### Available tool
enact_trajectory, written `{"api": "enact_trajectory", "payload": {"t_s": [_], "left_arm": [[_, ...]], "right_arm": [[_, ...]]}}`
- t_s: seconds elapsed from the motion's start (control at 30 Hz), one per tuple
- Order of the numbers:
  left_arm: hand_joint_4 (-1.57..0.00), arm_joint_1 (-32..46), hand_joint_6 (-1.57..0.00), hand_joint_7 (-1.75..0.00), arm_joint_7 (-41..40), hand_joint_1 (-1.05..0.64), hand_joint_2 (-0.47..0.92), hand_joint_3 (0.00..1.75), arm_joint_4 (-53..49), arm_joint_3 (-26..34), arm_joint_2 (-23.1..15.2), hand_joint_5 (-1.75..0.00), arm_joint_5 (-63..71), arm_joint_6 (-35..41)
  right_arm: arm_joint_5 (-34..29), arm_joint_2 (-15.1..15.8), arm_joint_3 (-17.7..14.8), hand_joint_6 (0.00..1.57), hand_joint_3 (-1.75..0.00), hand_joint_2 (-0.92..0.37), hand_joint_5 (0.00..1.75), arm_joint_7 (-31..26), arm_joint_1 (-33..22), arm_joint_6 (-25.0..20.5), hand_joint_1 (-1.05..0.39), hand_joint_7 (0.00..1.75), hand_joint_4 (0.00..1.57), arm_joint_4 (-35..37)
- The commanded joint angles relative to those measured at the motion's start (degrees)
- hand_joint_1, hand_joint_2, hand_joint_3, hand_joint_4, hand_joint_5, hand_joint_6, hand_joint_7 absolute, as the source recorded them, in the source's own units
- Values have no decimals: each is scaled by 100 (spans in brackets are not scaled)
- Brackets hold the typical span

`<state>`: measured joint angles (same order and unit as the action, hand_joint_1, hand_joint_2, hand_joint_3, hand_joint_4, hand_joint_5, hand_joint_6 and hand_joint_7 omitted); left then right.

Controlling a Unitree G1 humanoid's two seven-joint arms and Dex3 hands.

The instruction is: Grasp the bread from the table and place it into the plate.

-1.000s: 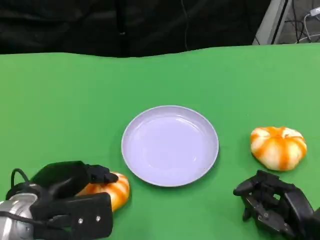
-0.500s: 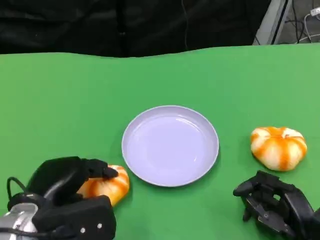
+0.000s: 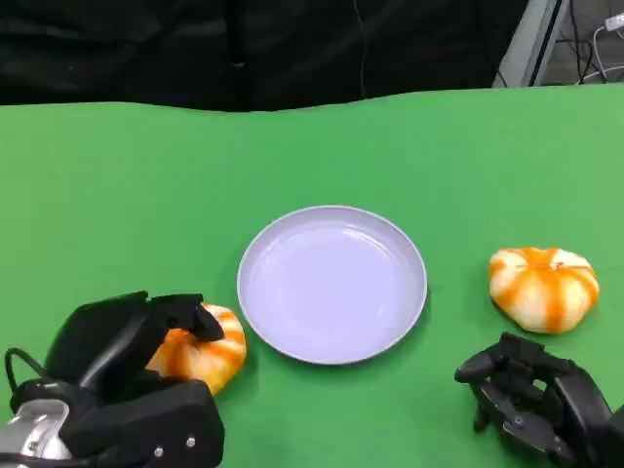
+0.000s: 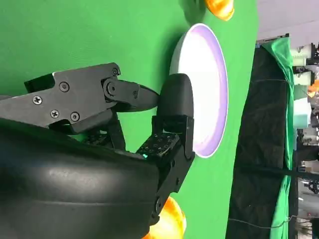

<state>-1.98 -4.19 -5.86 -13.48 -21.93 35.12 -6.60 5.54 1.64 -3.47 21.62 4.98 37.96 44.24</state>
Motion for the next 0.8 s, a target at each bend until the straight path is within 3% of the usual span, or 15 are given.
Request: {"api": "enact_trajectory", "payload": {"t_s": [0.03,0.27,0.63,0.8], "left_arm": [[-73,108,-96,-97,-161,-14,91,12,128,125,-4,-175,-13,-27],[-74,207,-97,-93,-235,-13,89,12,358,197,47,-175,59,70],[-73,480,-96,-93,-207,-12,89,11,1607,532,15,-175,397,360],[-74,522,-103,-80,-204,-14,89,11,1945,578,18,-175,508,376]], "right_arm": [[14,48,-9,73,-46,-92,175,-31,11,7,-27,111,64,14],[48,49,-23,73,-46,-92,175,10,28,10,-25,111,63,58],[57,42,-40,74,-45,-92,175,51,74,58,-27,111,64,149],[59,43,-44,73,-45,-92,175,60,93,81,-26,111,64,192]]}}
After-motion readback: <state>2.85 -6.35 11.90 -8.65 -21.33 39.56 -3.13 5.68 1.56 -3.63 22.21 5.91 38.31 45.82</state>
